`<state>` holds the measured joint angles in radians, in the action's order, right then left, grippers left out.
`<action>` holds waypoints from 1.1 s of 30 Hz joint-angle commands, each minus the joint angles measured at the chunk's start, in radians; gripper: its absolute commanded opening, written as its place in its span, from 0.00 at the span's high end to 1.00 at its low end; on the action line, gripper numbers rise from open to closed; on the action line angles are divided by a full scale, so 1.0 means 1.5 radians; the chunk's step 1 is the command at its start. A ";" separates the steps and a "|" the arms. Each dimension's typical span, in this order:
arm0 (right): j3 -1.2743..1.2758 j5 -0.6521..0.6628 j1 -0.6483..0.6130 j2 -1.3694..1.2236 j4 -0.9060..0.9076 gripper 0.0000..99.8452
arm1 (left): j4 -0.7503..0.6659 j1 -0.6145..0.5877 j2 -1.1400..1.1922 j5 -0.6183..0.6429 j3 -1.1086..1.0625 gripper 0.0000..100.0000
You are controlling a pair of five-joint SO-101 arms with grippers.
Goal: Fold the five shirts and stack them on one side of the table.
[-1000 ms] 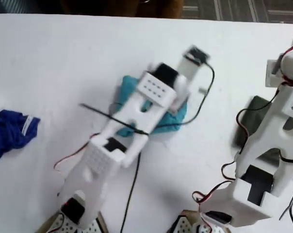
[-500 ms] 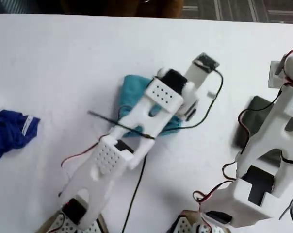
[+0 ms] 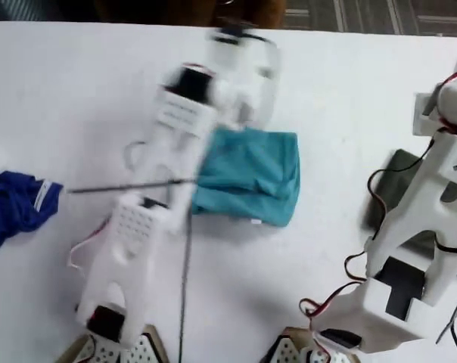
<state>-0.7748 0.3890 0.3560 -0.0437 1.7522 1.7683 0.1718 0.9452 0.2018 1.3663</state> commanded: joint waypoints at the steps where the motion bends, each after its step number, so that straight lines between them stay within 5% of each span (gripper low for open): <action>1: 0.010 0.005 -0.079 0.015 0.010 0.98 | -0.007 -0.059 0.027 0.009 -0.053 0.90; 6: 0.048 0.005 -0.246 -0.055 -0.016 0.98 | -0.003 -0.070 0.090 0.008 -0.075 0.93; 14: 0.056 0.005 -0.384 -0.184 -0.073 0.98 | 0.007 -0.071 0.148 0.008 -0.081 0.93; 17: 0.059 0.015 -0.405 -0.225 -0.015 0.98 | 0.008 -0.081 0.164 0.008 -0.081 0.93; 25: 0.189 0.225 -0.433 -0.253 0.012 0.97 | 0.003 -0.171 0.164 0.010 -0.074 0.93; 33: 0.278 0.317 -0.446 -0.221 0.012 0.83 | -0.008 -0.172 0.164 0.010 -0.074 0.93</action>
<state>-0.3606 0.8370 -0.3099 -0.4335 1.7476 1.7668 -0.0230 1.1907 0.2125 1.2467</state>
